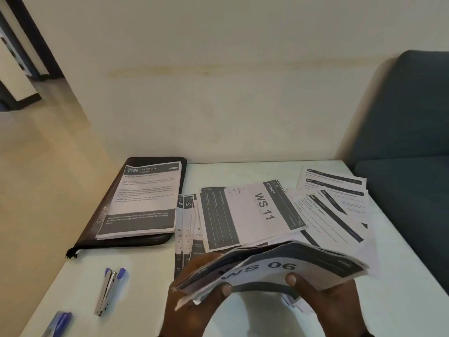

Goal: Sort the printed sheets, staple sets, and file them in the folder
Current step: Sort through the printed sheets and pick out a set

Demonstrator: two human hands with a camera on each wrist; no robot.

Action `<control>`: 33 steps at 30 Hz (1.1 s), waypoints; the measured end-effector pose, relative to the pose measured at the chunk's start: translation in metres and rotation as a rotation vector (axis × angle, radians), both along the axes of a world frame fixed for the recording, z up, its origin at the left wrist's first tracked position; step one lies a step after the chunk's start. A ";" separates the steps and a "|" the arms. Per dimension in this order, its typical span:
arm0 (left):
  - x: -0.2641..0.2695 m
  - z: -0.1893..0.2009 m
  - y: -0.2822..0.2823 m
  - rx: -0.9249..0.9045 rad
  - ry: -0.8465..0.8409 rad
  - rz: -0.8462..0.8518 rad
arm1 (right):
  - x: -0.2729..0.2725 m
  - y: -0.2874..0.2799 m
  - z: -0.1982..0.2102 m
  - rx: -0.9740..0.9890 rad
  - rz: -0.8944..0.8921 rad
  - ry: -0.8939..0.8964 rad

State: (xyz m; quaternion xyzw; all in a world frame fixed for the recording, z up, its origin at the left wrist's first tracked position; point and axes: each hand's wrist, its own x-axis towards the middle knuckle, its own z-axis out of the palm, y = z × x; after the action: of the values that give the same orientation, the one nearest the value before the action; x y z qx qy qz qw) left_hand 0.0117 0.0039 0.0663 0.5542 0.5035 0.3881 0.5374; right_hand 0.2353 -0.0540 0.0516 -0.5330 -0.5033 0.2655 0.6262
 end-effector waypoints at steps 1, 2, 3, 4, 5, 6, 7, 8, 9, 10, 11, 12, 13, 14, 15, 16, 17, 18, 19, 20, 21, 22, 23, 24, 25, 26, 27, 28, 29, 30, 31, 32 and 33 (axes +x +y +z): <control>-0.003 0.002 0.002 0.101 0.027 -0.045 | -0.003 0.001 0.010 -0.021 -0.010 -0.012; -0.002 0.001 0.004 0.192 0.008 -0.009 | -0.002 0.001 0.010 -0.010 -0.014 -0.017; -0.001 0.004 0.004 0.237 -0.017 0.013 | -0.004 0.001 0.009 0.016 -0.050 -0.017; 0.000 0.006 0.003 0.278 -0.041 0.035 | -0.008 0.000 0.012 0.022 -0.072 -0.006; 0.001 0.008 0.000 0.307 -0.068 0.040 | -0.012 -0.001 0.016 0.029 -0.086 0.017; 0.004 0.007 0.000 0.356 -0.050 0.039 | -0.014 -0.003 0.017 0.066 -0.094 0.037; 0.005 0.008 -0.001 0.363 -0.040 0.050 | -0.016 -0.003 0.017 0.072 -0.098 0.066; 0.006 0.003 0.000 0.349 -0.051 0.093 | -0.016 -0.003 0.013 0.067 -0.093 0.107; 0.006 -0.010 0.002 0.323 -0.082 0.137 | -0.017 -0.001 0.010 0.015 -0.074 0.125; 0.005 -0.023 0.003 0.265 -0.114 0.142 | -0.018 0.001 0.003 -0.058 -0.034 0.145; 0.004 -0.033 0.004 0.223 -0.131 0.124 | -0.016 0.002 -0.007 -0.153 0.005 0.151; 0.003 -0.042 0.005 0.197 -0.120 0.097 | -0.014 0.003 -0.017 -0.247 0.033 0.121; 0.002 -0.050 0.005 0.162 -0.088 0.072 | -0.012 0.003 -0.025 -0.318 0.031 0.052; 0.002 -0.050 0.005 0.142 -0.061 0.045 | -0.011 0.005 -0.025 -0.373 0.019 0.009; 0.002 -0.051 0.007 0.132 -0.026 0.023 | -0.009 0.007 -0.024 -0.396 0.016 -0.012; 0.003 -0.046 0.008 0.125 -0.012 -0.009 | -0.006 0.009 -0.024 -0.408 -0.018 -0.001; 0.002 -0.042 0.012 0.122 0.014 -0.037 | -0.001 0.010 -0.025 -0.401 -0.084 0.037; 0.003 -0.037 0.016 0.120 0.032 -0.072 | 0.006 0.012 -0.024 -0.391 -0.171 0.077; 0.003 -0.033 0.022 0.127 0.065 -0.096 | 0.013 0.013 -0.025 -0.389 -0.262 0.111; 0.001 -0.036 0.031 0.157 0.128 -0.116 | 0.021 0.013 -0.027 -0.392 -0.342 0.137; 0.000 -0.041 0.042 0.216 0.264 -0.128 | 0.030 0.012 -0.030 -0.404 -0.414 0.158; 0.000 -0.047 0.055 0.284 0.430 -0.144 | 0.038 0.012 -0.031 -0.418 -0.486 0.173; 0.001 -0.053 0.067 0.333 0.588 -0.167 | 0.046 0.010 -0.033 -0.437 -0.545 0.190; 0.002 -0.056 0.079 0.362 0.703 -0.188 | 0.052 0.009 -0.034 -0.452 -0.590 0.212; 0.003 -0.061 0.092 0.374 0.794 -0.219 | 0.057 0.008 -0.033 -0.465 -0.618 0.241; 0.005 -0.065 0.103 0.389 0.876 -0.259 | 0.062 0.007 -0.032 -0.476 -0.640 0.269; 0.007 -0.070 0.113 0.409 0.963 -0.315 | 0.066 0.006 -0.033 -0.477 -0.661 0.293; 0.008 -0.073 0.121 0.432 1.046 -0.377 | 0.070 0.005 -0.032 -0.473 -0.680 0.317; 0.010 -0.077 0.128 0.441 1.115 -0.429 | 0.072 0.004 -0.031 -0.464 -0.692 0.344; 0.011 -0.079 0.133 0.443 1.168 -0.475 | 0.074 0.003 -0.030 -0.459 -0.702 0.363; 0.013 -0.081 0.137 0.453 1.208 -0.516 | 0.077 0.002 -0.030 -0.461 -0.711 0.382; 0.014 -0.082 0.140 0.479 1.239 -0.544 | 0.080 0.002 -0.030 -0.460 -0.722 0.401; 0.016 -0.083 0.142 0.520 1.274 -0.566 | 0.083 0.001 -0.030 -0.449 -0.735 0.429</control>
State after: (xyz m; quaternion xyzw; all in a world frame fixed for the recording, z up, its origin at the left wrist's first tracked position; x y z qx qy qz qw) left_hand 0.0273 0.1457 -0.0171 0.8897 0.4475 -0.0549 0.0724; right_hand 0.3180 -0.0532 0.0214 -0.7308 -0.0712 0.2326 0.6377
